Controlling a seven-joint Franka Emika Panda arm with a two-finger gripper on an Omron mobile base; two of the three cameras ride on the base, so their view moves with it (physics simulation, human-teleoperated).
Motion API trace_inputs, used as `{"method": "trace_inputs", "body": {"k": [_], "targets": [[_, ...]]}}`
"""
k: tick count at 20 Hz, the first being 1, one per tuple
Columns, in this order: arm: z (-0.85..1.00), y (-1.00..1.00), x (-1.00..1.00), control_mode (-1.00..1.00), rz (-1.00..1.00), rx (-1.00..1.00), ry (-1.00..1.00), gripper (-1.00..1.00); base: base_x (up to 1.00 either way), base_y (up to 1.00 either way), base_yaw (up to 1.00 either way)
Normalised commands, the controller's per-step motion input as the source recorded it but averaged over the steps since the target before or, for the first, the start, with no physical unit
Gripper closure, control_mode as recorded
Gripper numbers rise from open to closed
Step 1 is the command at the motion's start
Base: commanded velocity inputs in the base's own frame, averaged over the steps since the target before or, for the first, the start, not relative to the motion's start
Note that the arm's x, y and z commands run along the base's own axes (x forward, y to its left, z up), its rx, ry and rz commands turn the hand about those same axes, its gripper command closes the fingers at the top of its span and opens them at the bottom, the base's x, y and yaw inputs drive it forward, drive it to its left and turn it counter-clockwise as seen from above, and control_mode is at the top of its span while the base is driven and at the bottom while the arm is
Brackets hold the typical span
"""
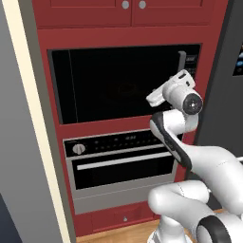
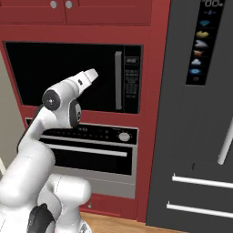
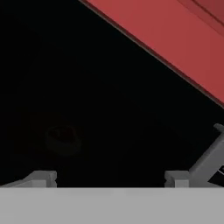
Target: Remove the orange from the bowl and place it on the small plate. Then place the bowl with only the steak in the microwave, close the door, and press the start button to microwave the steak.
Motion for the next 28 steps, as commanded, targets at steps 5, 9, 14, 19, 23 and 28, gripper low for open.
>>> {"method": "trace_inputs", "body": {"k": [5, 9, 14, 19, 23, 28], "targets": [[0.2, -0.85, -0.97, -1.0, 0.01, 0.09, 0.04, -1.0, 0.0, 0.0, 0.0], [-0.02, -0.83, -0.77, -1.0, 0.0, 0.08, 0.1, -1.0, 0.0, 0.0, 0.0], [-0.16, -0.46, -0.27, -1.0, 0.0, 0.13, 0.05, -1.0, 0.0, 0.0, 0.0], [-0.04, -0.49, -0.07, -1.0, 0.0, 0.12, 0.0, -1.0, 0.0, 0.0, 0.0], [-0.01, -0.34, 0.0, -1.0, 0.0, 0.09, 0.0, -1.0, 0.0, 0.0, 0.0], [-0.03, -0.13, 0.0, -1.0, 0.0, 0.04, 0.0, -1.0, 0.0, 0.0, 0.0]]}}
